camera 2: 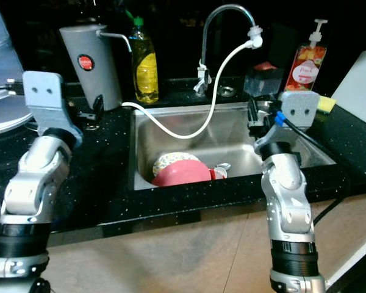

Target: Kitchen organization

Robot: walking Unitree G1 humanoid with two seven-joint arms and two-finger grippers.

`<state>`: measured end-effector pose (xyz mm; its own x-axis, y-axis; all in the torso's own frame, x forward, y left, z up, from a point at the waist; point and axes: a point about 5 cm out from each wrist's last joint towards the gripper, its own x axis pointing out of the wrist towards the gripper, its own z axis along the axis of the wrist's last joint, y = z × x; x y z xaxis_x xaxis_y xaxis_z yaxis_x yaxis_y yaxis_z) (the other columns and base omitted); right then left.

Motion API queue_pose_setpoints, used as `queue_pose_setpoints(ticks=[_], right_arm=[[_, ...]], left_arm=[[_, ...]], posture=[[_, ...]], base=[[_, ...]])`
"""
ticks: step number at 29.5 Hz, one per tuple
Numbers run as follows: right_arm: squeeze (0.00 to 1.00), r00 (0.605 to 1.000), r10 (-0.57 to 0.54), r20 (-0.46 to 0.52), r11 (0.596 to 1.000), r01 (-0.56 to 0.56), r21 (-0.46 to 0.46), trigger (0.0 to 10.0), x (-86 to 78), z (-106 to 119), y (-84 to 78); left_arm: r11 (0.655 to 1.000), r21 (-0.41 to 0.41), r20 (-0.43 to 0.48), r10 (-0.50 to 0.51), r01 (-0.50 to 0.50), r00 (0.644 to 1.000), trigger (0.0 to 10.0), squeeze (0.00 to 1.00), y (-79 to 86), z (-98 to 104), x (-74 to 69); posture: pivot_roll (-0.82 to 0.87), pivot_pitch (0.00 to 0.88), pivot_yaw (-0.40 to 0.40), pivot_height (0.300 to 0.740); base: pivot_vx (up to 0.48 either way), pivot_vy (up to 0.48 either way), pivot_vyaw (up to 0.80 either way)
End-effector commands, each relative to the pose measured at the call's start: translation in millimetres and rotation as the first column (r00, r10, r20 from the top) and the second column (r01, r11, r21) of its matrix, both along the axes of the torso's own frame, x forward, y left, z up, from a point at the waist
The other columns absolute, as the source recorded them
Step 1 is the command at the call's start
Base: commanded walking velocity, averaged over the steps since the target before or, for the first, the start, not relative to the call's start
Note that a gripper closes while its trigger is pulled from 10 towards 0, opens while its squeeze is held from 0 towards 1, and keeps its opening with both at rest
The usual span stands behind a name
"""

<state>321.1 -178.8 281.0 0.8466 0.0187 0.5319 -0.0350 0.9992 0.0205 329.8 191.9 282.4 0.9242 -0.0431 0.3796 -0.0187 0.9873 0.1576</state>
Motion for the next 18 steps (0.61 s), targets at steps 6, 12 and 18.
queue_pose_setpoints(ticks=[6,12,18], right_arm=[[0.0,0.948,-0.317,0.023,0.948,0.317,-0.023,10.0,-7.3,-1.9,-53.9],[0.0,0.763,-0.644,-0.056,0.765,0.644,-0.017,10.0,-27.0,-19.1,-136.8],[0.0,0.6,-0.782,-0.17,0.61,0.792,-0.011,10.0,-49.8,-49.6,-184.1]], left_arm=[[0.967,0.158,0.157,0.175,-0.199,0.972,10.0,0.0,15.1,7.8,-12.7],[0.811,0.053,0.136,0.572,-0.582,0.809,10.0,0.0,101.7,10.4,-13.9],[0.622,0.044,0.081,0.778,-0.782,0.623,10.0,0.0,155.1,-7.9,-32.5]], posture=[[-0.1,0.007,-0.02,0.74],[-0.09,0.007,-0.008,0.74],[-0.1,0.01,-0.002,0.74]], base=[[0.0,0.0,0.0],[0.0,0.0,0.0],[0.0,0.0,0.0]])
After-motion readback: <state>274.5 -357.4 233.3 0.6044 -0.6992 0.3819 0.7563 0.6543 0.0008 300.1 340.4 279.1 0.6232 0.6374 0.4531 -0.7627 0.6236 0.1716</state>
